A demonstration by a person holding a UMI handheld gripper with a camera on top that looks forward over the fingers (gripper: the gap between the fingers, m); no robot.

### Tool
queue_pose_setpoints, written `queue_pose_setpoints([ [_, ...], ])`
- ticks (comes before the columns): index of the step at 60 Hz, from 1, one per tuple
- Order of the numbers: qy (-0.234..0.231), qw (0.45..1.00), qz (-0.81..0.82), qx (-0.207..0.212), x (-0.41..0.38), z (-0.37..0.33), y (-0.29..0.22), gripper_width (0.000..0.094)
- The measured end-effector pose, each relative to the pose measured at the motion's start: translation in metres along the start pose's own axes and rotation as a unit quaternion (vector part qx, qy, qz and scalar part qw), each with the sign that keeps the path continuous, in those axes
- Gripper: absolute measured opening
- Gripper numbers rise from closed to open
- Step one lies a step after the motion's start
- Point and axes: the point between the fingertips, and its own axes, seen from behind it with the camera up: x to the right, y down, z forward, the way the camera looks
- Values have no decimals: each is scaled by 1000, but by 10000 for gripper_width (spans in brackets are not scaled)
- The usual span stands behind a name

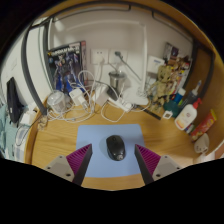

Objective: Arrange mouse

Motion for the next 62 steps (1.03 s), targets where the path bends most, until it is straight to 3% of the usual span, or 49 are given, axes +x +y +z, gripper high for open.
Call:
queue_pose_setpoints([
  [25, 31, 996, 25, 77, -7, -177, -20, 856],
  [62, 23, 992, 33, 123, -19, -250, 2, 849],
])
